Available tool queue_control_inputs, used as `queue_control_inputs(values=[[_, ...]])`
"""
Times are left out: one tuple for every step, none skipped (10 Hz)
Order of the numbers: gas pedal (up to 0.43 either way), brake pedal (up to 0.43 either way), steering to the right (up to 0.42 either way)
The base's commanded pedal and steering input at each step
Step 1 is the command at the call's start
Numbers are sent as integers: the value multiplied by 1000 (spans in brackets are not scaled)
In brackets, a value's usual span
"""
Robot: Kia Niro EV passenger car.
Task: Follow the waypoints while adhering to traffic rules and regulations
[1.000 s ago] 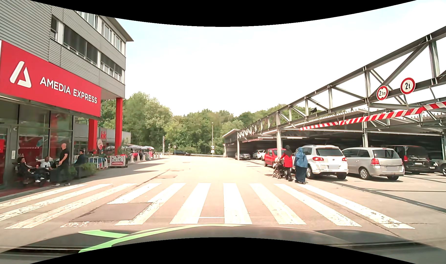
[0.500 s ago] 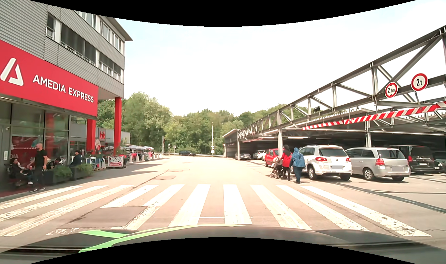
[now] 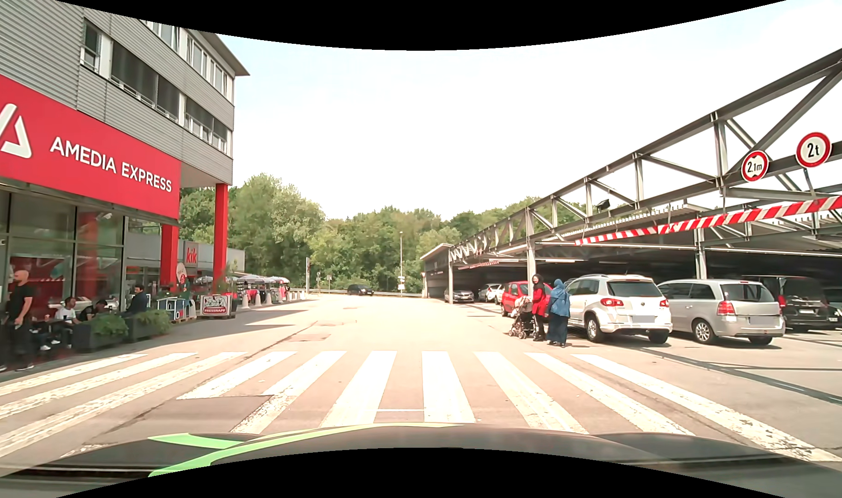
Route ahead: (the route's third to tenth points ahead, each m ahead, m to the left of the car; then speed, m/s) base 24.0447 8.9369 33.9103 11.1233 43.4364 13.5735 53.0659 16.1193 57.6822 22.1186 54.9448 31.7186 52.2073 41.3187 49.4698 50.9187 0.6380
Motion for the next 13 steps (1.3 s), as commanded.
queue_control_inputs(values=[[0,128,-3],[0,171,-3],[0,183,-3],[0,183,-3],[0,183,-3],[0,183,-3],[0,189,-3],[0,183,-3],[0,183,-3],[0,183,-3],[0,183,-3],[0,177,-3],[0,177,-3]])
